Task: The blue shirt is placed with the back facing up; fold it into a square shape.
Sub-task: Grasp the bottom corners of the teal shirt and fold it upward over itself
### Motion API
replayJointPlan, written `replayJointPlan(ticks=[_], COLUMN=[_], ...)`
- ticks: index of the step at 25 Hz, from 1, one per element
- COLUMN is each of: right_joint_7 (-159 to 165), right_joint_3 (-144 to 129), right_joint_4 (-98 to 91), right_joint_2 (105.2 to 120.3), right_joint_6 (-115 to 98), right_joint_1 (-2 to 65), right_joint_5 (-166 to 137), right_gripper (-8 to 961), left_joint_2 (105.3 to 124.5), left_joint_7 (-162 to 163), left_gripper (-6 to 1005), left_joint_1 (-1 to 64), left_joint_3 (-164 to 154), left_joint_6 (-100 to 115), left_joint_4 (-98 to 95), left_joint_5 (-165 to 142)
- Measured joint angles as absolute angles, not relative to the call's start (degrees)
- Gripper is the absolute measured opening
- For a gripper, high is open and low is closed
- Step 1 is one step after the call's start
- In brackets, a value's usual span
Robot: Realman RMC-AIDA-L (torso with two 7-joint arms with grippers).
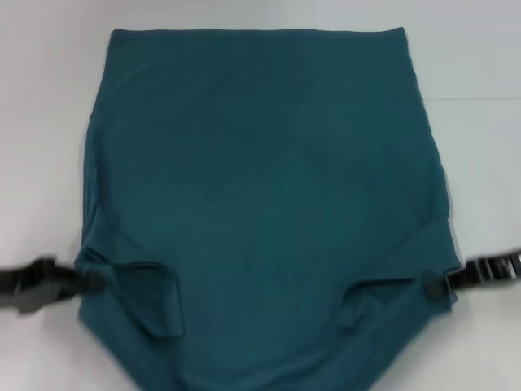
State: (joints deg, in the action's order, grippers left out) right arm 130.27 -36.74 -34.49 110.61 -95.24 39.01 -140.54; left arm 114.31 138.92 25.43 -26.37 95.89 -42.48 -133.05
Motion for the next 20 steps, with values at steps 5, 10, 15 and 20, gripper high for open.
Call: replayJointPlan(ticks=[5, 10, 15, 20], right_joint_7=[133.6, 134.6, 133.8, 133.8], right_joint_3=[-35.4, -35.5, -36.3, -38.5], right_joint_4=[-34.4, -34.5, -34.0, -34.0], right_joint_2=[110.67, 110.92, 111.95, 113.57], right_joint_6=[-87.9, -79.0, -67.7, -57.6], right_joint_1=[40.2, 41.1, 42.7, 44.9], right_joint_5=[-137.0, -134.1, -133.7, -133.8], right_gripper=[48, 50, 52, 54], left_joint_2=[113.13, 111.84, 112.24, 114.23], left_joint_7=[142.2, 142.5, 142.5, 142.6], left_gripper=[12, 12, 11, 16], left_joint_1=[32.4, 37.6, 41.8, 44.1], left_joint_3=[-26.4, -26.7, -27.6, -31.6], left_joint_6=[87.8, 78.1, 66.9, 55.8], left_joint_4=[-38.7, -34.7, -31.7, -30.4], left_joint_5=[-133.0, -133.1, -133.5, -133.5])
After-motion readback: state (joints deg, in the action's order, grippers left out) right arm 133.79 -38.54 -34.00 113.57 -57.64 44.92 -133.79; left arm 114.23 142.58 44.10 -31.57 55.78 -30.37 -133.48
